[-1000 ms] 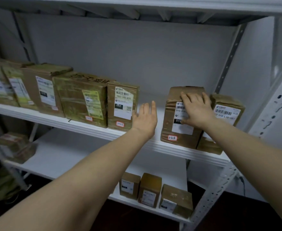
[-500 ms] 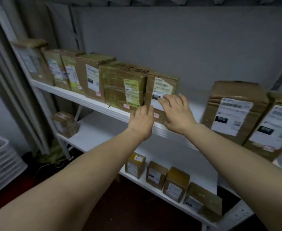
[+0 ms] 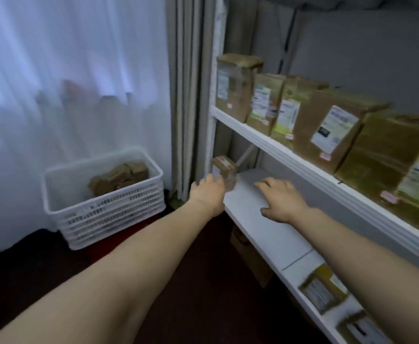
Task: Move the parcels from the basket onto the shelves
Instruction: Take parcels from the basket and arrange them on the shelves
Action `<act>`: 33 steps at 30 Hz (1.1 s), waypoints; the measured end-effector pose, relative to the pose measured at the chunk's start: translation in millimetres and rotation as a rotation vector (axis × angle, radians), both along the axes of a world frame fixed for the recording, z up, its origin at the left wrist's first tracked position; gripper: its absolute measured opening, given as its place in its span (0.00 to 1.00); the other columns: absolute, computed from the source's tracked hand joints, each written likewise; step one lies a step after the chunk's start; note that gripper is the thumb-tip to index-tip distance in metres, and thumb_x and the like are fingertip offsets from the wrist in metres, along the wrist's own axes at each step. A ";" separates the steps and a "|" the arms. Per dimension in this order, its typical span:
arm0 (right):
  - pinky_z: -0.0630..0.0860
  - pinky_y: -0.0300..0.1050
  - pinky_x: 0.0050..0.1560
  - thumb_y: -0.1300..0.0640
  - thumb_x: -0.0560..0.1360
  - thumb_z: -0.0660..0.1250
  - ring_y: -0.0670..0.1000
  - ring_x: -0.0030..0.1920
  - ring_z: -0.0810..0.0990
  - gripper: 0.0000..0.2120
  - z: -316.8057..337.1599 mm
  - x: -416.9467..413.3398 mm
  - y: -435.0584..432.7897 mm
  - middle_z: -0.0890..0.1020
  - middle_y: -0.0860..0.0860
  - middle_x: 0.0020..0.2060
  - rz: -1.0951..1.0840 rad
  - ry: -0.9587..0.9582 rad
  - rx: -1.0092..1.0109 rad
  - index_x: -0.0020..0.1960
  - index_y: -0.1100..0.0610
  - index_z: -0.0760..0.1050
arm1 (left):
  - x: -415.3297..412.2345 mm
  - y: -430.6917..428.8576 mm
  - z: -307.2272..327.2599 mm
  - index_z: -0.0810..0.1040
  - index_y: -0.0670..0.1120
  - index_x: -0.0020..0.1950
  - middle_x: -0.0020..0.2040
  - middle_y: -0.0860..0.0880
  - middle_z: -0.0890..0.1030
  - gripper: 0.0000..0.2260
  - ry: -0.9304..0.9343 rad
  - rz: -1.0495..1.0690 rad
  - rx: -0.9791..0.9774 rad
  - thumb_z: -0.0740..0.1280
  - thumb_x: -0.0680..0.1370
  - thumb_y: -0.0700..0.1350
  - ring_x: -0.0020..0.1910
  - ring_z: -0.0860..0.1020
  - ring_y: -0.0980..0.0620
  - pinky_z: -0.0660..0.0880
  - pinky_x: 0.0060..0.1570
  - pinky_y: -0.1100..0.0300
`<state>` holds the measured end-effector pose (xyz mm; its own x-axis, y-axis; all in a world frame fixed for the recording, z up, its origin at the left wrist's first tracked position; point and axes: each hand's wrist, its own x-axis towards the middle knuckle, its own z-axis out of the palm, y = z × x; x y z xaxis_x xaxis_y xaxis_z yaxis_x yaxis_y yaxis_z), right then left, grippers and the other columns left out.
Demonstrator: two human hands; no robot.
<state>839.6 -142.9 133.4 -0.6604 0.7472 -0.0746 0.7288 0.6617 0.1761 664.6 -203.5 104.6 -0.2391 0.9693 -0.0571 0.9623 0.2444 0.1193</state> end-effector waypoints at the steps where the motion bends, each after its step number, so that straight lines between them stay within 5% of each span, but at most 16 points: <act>1: 0.59 0.49 0.69 0.50 0.76 0.64 0.57 0.70 0.64 0.32 -6.8 -32.3 0.7 0.63 0.55 0.71 0.041 -0.004 -0.010 0.75 0.53 0.57 | -29.6 -6.4 -4.2 0.58 0.43 0.74 0.67 0.41 0.65 0.30 -0.023 0.043 -0.012 0.67 0.76 0.49 0.66 0.68 0.39 0.65 0.64 0.44; 13: 0.61 0.48 0.68 0.49 0.73 0.66 0.56 0.68 0.68 0.29 -74.9 -324.6 38.0 0.69 0.54 0.67 0.352 -0.097 -0.158 0.72 0.53 0.63 | -291.0 -36.3 -63.9 0.60 0.43 0.72 0.67 0.40 0.65 0.28 -0.117 0.429 -0.160 0.66 0.77 0.48 0.65 0.70 0.38 0.69 0.62 0.45; 25: 0.68 0.49 0.61 0.51 0.74 0.65 0.57 0.63 0.71 0.22 -145.8 -574.4 167.1 0.71 0.55 0.63 0.468 -0.156 -0.377 0.66 0.55 0.67 | -508.2 32.9 -116.1 0.61 0.44 0.72 0.66 0.42 0.68 0.27 -0.156 0.703 -0.288 0.66 0.76 0.47 0.63 0.72 0.41 0.71 0.58 0.49; 33: 0.68 0.51 0.62 0.49 0.76 0.64 0.58 0.63 0.71 0.26 -193.8 -700.6 227.1 0.69 0.55 0.65 0.508 -0.273 -0.431 0.72 0.55 0.63 | -627.6 80.8 -157.6 0.61 0.44 0.71 0.65 0.42 0.69 0.26 -0.231 0.778 -0.365 0.67 0.76 0.47 0.63 0.71 0.41 0.70 0.58 0.49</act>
